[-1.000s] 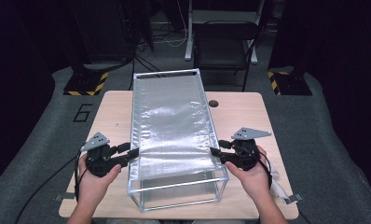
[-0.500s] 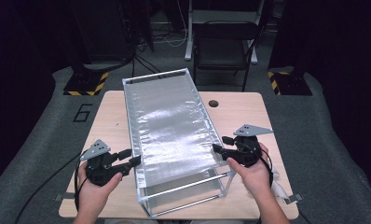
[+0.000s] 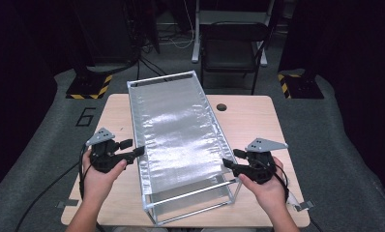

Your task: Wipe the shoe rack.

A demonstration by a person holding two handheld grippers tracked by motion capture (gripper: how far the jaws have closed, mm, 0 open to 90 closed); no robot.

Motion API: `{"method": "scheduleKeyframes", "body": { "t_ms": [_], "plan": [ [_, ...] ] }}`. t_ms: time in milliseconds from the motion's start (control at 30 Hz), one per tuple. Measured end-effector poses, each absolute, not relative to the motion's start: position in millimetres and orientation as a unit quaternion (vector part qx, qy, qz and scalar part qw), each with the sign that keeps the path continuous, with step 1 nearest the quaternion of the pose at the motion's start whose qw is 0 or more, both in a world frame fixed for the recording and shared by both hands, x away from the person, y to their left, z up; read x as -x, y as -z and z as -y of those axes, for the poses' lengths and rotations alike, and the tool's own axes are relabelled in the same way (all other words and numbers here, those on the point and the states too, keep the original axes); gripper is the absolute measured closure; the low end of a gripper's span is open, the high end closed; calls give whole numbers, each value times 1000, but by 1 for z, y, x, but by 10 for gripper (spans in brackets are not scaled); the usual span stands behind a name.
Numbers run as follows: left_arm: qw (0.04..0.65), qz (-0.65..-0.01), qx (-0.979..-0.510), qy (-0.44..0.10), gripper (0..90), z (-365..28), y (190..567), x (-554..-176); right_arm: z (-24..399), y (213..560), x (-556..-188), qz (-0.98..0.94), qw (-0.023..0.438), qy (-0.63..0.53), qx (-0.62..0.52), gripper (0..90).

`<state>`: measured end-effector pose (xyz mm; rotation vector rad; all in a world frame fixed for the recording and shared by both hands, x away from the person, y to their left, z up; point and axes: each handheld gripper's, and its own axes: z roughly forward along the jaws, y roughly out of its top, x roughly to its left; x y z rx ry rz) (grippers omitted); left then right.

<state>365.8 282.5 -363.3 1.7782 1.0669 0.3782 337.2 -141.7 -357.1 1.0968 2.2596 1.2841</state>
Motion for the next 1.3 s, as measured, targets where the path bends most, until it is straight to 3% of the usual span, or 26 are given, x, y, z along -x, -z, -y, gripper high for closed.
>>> {"method": "scheduleKeyframes", "body": {
  "t_ms": [200, 367, 567, 1300],
  "plan": [
    [489, -440, -733, -174, 366, -284, 357, -382, 148, 355, -329, -790, 173, -439, -391, 482],
    [458, -437, -752, -185, 404, -284, 361, -387, 151, 355, -328, -789, 171, -440, -394, 523],
    [475, -440, -742, -173, 416, -287, 365, -382, 152, 355, -333, -790, 172, -439, -391, 557],
    [501, -451, -715, -183, 415, -272, 370, -317, 163, 355, -378, -770, 203, -431, -424, 564]
  ]
}}
